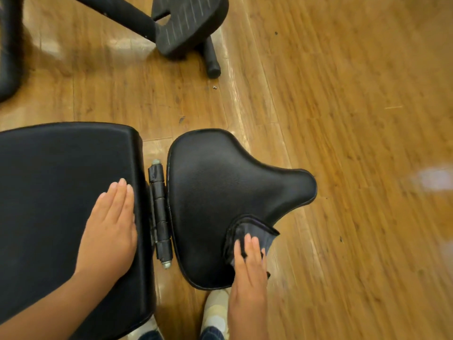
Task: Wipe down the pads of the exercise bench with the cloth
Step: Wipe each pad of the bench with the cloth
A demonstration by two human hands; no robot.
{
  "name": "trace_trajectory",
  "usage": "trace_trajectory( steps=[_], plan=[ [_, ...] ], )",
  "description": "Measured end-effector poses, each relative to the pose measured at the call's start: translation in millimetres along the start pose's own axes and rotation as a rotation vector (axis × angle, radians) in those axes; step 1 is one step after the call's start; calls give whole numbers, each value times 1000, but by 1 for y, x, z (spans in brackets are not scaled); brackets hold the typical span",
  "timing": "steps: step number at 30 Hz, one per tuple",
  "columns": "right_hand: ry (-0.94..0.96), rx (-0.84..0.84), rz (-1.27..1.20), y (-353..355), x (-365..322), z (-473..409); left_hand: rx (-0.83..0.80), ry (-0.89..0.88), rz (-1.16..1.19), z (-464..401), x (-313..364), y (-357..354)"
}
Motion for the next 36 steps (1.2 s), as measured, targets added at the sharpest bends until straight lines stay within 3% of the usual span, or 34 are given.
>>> trace_trajectory(
  steps=[9,14,17,21,27,30,36],
  plan=[
    [-336,196,-234,1,-14,-28,-10,-9,-3,-1,-1,-2],
    [-352,326,-360,21,-2,-75,-13,-5,6,-2,-2,-1],
    [-453,398,-321,29,22,-124,-11,-5,24,-2,-2,0],
    [-515,347,-234,41,35,-151,-58,22,-5,-1,2,0],
    [-409,221,-135,55,44,-147,-131,43,-141,-7,7,9],
    [-375,192,-110,54,42,-148,-69,144,-54,-15,27,21],
    [-370,139,-21,60,37,-151,15,170,175,-51,101,33]
  ],
)
Point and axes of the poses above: each hand's wrist, its own z-axis away from the middle knuckle, its own y-axis out of the back of the hand, x = y × z, the point moved 1 cm from there along -z, towards the middle knuckle, and after that the axes turned 2 degrees about -y, right-handed, at the moved point
